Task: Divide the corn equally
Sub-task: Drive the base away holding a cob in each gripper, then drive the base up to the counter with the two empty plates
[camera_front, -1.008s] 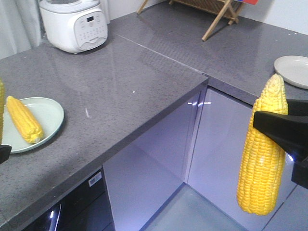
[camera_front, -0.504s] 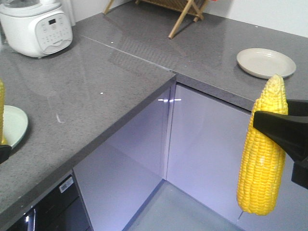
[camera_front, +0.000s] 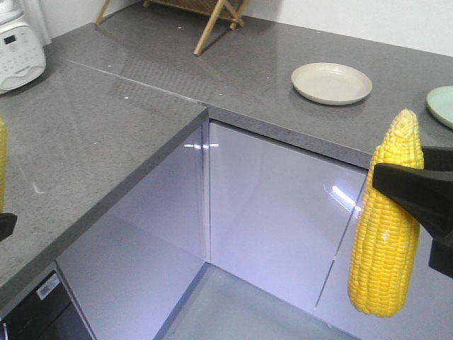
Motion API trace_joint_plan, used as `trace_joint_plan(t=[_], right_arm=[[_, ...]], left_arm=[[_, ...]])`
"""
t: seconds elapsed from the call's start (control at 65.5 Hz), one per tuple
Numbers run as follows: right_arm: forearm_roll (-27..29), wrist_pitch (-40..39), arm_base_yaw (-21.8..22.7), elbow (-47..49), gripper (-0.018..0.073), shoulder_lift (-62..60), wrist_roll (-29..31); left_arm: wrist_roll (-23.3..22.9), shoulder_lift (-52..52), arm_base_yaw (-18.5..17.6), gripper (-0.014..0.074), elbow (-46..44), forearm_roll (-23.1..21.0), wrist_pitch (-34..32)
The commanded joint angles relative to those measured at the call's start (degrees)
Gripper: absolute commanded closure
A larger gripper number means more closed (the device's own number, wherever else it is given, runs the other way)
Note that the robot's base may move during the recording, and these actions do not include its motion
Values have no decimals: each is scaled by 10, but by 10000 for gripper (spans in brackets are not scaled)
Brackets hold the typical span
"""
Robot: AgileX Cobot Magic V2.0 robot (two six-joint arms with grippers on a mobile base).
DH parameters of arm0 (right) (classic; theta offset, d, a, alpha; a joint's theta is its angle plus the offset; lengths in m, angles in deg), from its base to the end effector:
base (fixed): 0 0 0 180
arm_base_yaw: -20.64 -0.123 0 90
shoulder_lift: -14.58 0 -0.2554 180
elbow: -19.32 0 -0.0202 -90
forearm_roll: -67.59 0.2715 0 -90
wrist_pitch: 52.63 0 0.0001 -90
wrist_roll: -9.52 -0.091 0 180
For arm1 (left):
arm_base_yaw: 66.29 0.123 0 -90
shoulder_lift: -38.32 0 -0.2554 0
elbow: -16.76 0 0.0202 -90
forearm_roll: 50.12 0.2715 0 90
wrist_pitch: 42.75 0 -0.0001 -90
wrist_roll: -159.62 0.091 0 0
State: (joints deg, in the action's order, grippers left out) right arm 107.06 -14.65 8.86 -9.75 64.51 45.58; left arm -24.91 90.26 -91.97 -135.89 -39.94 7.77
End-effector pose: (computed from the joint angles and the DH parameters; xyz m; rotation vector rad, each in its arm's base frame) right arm 0.1659 0.0710 0.3613 -0.5147 1.8519 0.4875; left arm 0.1633 -0.0647 0.3371 0.4670 2.2021 -0.0676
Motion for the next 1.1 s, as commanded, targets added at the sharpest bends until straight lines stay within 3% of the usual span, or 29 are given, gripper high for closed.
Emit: trace_joint_plan(t=[0.0, 1.084], right_arm=[[18, -33, 2, 16, 365, 0, 4], [18, -33, 2, 16, 365, 0, 4]], left_arm=[[0, -2, 0, 293, -13, 2, -37], [0, -2, 0, 293, -13, 2, -37]])
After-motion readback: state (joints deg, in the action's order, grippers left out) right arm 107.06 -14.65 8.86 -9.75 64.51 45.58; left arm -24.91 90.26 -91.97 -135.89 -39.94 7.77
